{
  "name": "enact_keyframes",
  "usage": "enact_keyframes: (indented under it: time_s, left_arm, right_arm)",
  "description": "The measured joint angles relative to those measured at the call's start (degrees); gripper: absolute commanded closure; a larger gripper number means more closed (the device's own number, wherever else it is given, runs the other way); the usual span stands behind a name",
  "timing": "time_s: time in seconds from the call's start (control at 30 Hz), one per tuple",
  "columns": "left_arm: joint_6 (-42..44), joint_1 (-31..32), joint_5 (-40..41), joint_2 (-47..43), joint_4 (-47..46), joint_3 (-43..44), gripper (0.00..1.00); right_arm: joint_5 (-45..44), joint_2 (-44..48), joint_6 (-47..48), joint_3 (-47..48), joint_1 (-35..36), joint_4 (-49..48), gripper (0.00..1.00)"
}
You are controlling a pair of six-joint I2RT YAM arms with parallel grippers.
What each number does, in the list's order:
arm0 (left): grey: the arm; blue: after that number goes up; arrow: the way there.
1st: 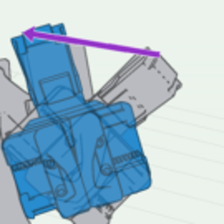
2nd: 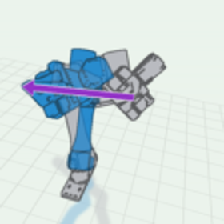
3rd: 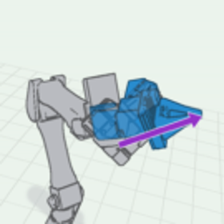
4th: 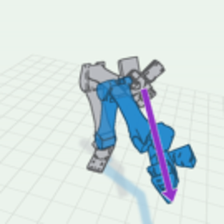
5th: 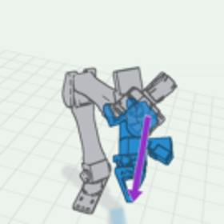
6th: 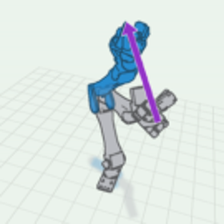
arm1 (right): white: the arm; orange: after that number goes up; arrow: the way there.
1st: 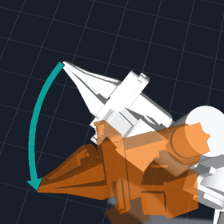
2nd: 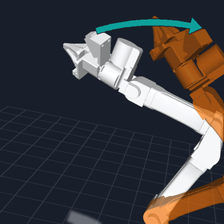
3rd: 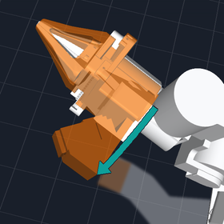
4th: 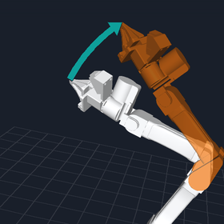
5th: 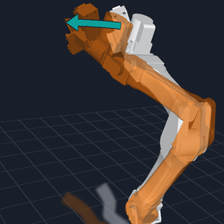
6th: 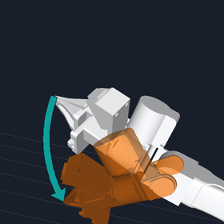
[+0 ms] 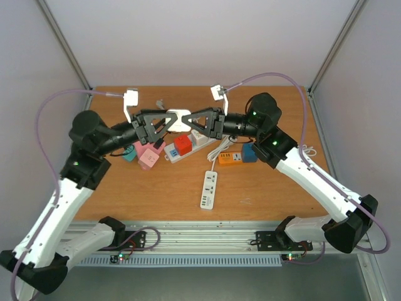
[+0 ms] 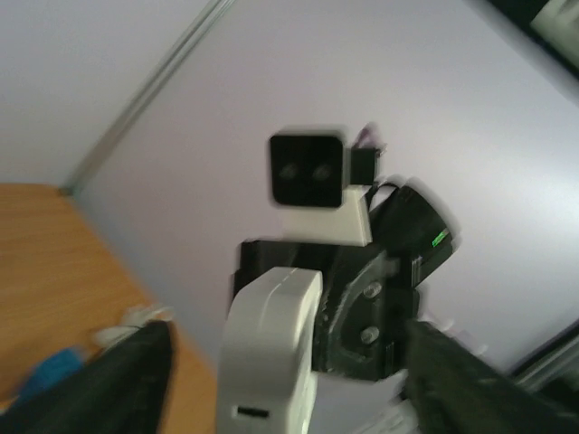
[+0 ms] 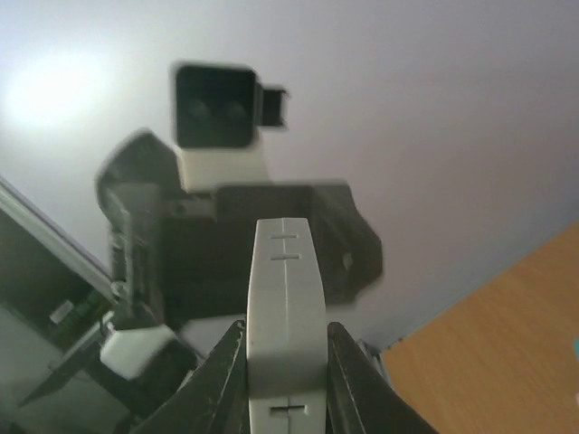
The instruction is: Insert the plug
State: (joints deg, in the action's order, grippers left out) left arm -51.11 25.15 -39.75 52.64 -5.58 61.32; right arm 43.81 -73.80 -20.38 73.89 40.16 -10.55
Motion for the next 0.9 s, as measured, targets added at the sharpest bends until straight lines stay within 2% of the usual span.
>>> enact_keyframes:
  time_s: [0.17, 0.27, 0.37, 0.5, 0.67, 0.9]
  left_arm:
    - [22.71, 0.00, 1.18, 1.01, 31.47, 16.74, 0.16]
    - [34.25, 0.00, 1.66, 1.51, 43.95, 21.44, 0.17]
    - [42.99, 0.02, 1.86, 3.02, 52.76, 22.12, 0.16]
    - [50.21, 0.07, 3.28, 6.08, 59.60, 21.92, 0.18]
    - [55.76, 1.57, 2.45, 7.50, 62.86, 20.68, 0.23]
    - [59.67, 5.53, 1.03, 8.70, 63.23, 18.01, 0.41]
  right_arm:
    - [4.42, 2.23, 16.68, 2.78, -0.15, 14.69, 0.99]
    - [6.05, 3.32, 26.21, 4.13, -0.15, 23.15, 0.99]
    - [7.08, 2.78, 36.94, 7.23, -0.15, 33.40, 0.98]
    - [6.80, 0.74, 48.06, 11.15, -0.28, 45.33, 0.97]
    - [6.84, -0.79, 55.74, 11.45, -0.44, 53.70, 0.97]
    - [8.90, -2.19, 59.19, 11.98, -0.35, 57.75, 0.96]
